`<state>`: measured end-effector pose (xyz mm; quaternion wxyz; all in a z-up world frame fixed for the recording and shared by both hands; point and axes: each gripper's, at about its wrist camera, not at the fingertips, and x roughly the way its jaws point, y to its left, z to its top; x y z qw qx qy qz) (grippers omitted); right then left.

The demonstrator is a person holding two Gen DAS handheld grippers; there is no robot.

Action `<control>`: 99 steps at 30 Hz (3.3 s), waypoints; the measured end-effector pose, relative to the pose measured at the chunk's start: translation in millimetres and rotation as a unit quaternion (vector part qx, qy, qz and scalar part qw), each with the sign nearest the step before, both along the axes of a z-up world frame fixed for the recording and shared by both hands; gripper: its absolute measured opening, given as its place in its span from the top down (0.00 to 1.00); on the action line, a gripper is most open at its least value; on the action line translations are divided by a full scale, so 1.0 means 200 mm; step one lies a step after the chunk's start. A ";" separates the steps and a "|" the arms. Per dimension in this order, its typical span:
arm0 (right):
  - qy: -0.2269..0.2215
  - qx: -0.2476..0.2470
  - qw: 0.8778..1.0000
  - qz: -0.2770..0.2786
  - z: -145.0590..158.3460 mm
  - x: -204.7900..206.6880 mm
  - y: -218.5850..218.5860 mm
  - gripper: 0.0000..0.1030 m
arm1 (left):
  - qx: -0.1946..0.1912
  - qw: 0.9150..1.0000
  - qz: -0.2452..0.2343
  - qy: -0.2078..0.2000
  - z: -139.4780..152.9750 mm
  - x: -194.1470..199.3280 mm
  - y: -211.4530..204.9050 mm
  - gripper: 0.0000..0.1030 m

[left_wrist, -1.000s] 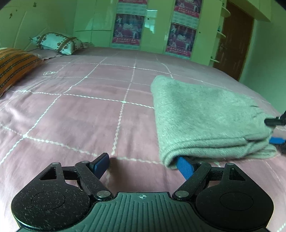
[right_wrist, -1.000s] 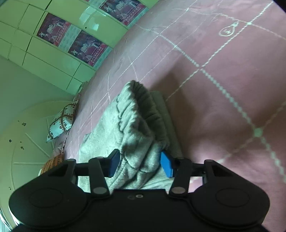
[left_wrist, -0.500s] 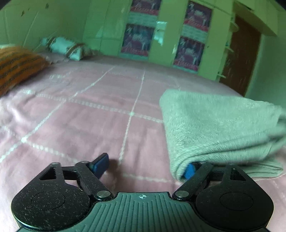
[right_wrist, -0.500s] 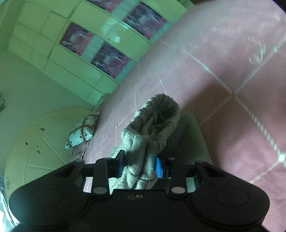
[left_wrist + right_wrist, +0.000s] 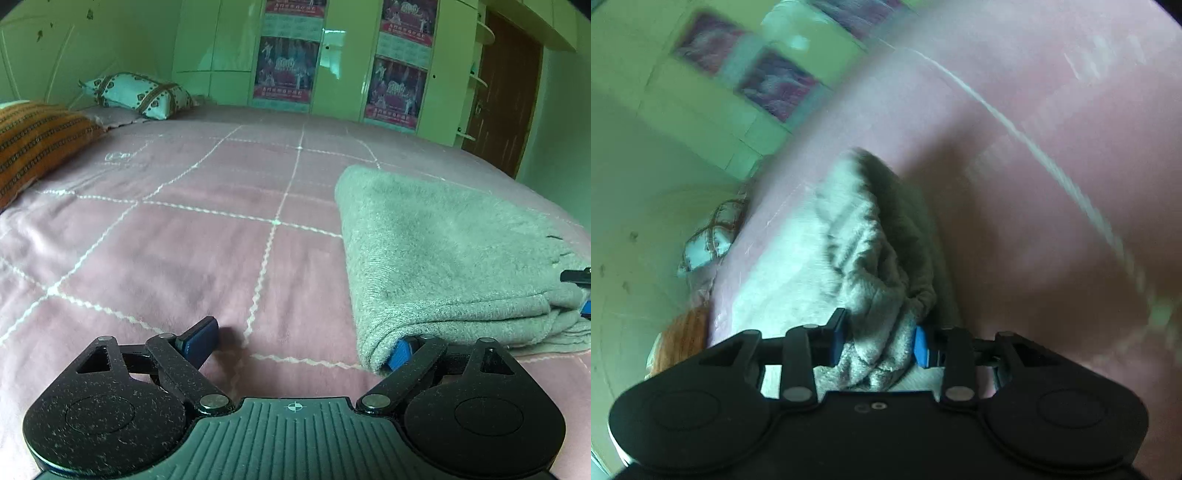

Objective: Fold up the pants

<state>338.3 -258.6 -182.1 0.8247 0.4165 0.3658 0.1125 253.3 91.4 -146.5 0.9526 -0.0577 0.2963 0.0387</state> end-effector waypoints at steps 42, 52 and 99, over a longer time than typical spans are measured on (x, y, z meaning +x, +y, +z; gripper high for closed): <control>-0.032 0.000 0.997 0.071 -0.03 0.19 -0.14 0.33 | -0.362 0.923 -0.086 0.096 -0.12 0.65 0.19 0.11; -0.032 0.071 0.993 0.089 -0.08 0.25 -0.20 0.33 | -0.316 0.936 -0.108 0.116 -0.11 0.79 0.08 0.11; -0.112 -0.080 0.971 0.193 0.57 0.79 0.33 0.63 | -0.259 0.962 -0.089 0.008 0.37 1.03 0.32 0.74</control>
